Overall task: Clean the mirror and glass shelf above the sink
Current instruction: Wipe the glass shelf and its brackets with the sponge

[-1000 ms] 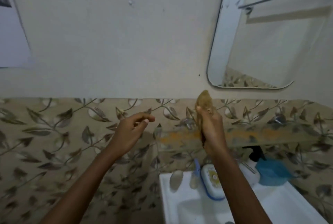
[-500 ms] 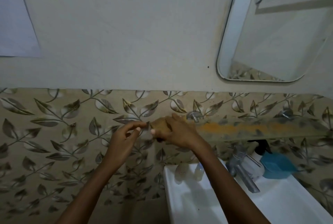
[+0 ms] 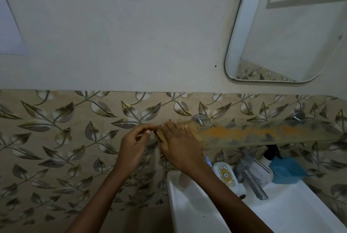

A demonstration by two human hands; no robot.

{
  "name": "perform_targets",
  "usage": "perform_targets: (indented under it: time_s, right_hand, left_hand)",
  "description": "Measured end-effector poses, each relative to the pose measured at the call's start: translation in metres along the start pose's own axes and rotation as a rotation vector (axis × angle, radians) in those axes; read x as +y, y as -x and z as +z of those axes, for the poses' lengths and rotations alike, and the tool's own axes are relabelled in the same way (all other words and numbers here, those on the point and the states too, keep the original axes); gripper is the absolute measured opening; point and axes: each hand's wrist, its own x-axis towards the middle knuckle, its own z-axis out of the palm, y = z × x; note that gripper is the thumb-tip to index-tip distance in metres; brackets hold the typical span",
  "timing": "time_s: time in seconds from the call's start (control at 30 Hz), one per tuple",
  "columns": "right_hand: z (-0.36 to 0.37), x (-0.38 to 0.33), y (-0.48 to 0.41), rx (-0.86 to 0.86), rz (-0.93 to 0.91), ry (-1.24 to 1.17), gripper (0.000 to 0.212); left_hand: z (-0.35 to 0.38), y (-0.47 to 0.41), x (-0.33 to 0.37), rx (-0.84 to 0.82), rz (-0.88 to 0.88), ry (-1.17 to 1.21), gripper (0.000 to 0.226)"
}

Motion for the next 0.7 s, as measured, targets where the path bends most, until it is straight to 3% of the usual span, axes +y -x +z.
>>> perform_targets:
  time_s: [0.37,0.7]
  right_hand:
    - [-0.012,0.026,0.025,0.013,0.021,-0.039,0.048]
    - [-0.018,0.048,0.006,0.031,0.173,0.033,0.047]
  left_hand:
    - [0.014,-0.008,0.009,0.053,0.028,0.004,0.028]
    - [0.028,-0.004,0.017,0.021,0.080,-0.023,0.028]
